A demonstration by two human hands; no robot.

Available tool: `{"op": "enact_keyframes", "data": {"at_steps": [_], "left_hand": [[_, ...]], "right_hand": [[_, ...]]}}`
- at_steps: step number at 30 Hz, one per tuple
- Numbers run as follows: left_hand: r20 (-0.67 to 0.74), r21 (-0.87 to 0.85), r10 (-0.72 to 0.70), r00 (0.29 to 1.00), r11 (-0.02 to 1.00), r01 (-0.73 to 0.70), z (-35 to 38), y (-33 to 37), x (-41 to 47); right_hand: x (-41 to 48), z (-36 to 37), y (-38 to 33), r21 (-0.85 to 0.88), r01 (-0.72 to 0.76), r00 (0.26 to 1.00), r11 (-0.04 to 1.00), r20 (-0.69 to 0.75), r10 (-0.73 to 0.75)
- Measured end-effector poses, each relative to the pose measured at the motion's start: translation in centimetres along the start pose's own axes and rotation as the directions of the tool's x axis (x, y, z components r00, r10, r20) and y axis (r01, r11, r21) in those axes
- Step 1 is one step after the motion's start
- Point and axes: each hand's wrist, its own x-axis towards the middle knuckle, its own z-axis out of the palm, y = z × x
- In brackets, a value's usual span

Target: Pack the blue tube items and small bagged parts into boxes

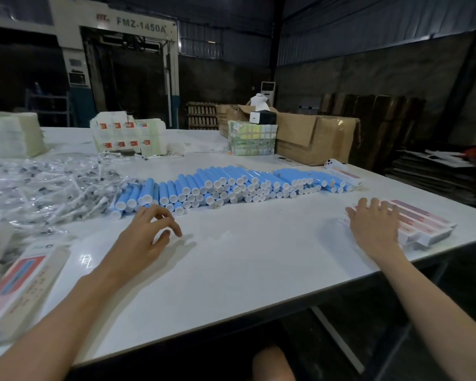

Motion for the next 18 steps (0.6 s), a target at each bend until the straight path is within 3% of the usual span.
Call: {"op": "enact_keyframes", "data": {"at_steps": [2, 4, 6, 8, 13, 15, 18], "left_hand": [[0.003, -0.004, -0.029, 1.0, 1.0, 0.029, -0.2, 0.3, -0.1], [-0.003, 0.003, -0.061, 0.998, 0.998, 0.061, -0.4, 0.7, -0.2], [-0.009, 0.023, -0.109, 0.994, 0.994, 0.109, -0.5, 1.1, -0.3], [-0.02, 0.053, -0.17, 0.985, 0.984, 0.171, -0.8, 1.4, -0.3], [-0.037, 0.199, -0.362, 0.931, 0.911, 0.362, -2.0, 1.4, 0.1], [-0.067, 0.273, -0.451, 0.89, 0.849, 0.452, -2.9, 1.3, 0.3], [-0.139, 0.434, -0.603, 0.785, 0.676, 0.596, -4.9, 0.8, -0.3]], "right_hand": [[0.1, -1.2, -2.7, 0.152, 0.036, 0.997, 0.988, -0.074, -0.025], [0.0, -3.0, -6.6, 0.37, 0.178, 0.974, 0.912, -0.198, -0.109], [-0.8, -5.5, -11.2, 0.643, 0.324, 0.944, 0.694, -0.265, -0.195], [-2.2, -8.3, -16.2, 0.817, 0.38, 0.916, 0.433, -0.268, -0.297], [-7.3, -13.0, -27.1, 0.952, 0.307, 0.833, -0.005, -0.271, -0.483], [-9.2, -13.2, -30.1, 0.972, 0.22, 0.817, -0.083, -0.231, -0.528], [-11.4, -11.8, -33.0, 0.982, 0.154, 0.793, -0.105, -0.187, -0.58]]}}
